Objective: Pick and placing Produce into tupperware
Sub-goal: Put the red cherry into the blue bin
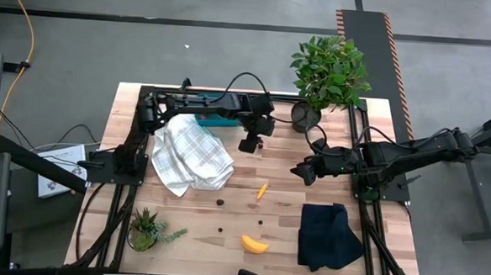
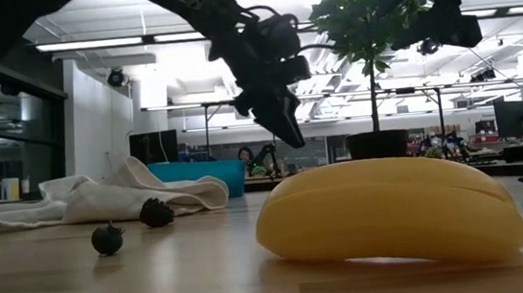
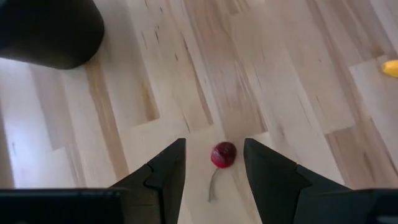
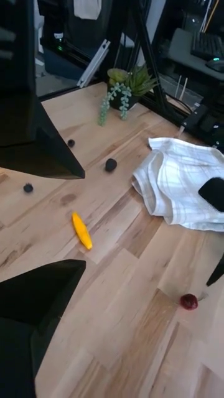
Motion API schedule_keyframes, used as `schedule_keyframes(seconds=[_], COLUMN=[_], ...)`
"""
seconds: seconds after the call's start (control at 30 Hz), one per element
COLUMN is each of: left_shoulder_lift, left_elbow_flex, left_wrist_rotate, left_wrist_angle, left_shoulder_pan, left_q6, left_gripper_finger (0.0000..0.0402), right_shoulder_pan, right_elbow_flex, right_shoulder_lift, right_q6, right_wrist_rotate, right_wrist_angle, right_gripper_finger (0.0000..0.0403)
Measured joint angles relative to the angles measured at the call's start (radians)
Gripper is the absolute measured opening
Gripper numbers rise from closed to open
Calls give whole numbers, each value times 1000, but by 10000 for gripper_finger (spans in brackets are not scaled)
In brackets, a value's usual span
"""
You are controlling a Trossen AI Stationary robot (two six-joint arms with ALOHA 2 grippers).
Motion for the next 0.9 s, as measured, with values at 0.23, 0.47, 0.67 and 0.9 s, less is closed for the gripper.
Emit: schedule_keyframes(seconds=[0.23, 0.47, 0.67, 0.9], left_shoulder_lift=[83, 147, 164, 163], left_elbow_flex=[173, 230, 229, 230], left_wrist_rotate=[-23, -55, -68, -68], left_wrist_angle=[-108, -204, -237, -239], left_shoulder_pan=[-18, -17, -17, -17], left_q6=[2, -1, 3, 33], left_gripper_finger=[150, 150, 150, 150], right_shoulder_pan=[0, 0, 0, 0], right_elbow_flex=[0, 0, 0, 0], right_shoulder_lift=[0, 0, 0, 0], right_q6=[-15, -31, -40, -43], right_wrist_rotate=[4, 4, 3, 3], right_wrist_angle=[0, 0, 0, 0], right_gripper_finger=[215, 215, 215, 215])
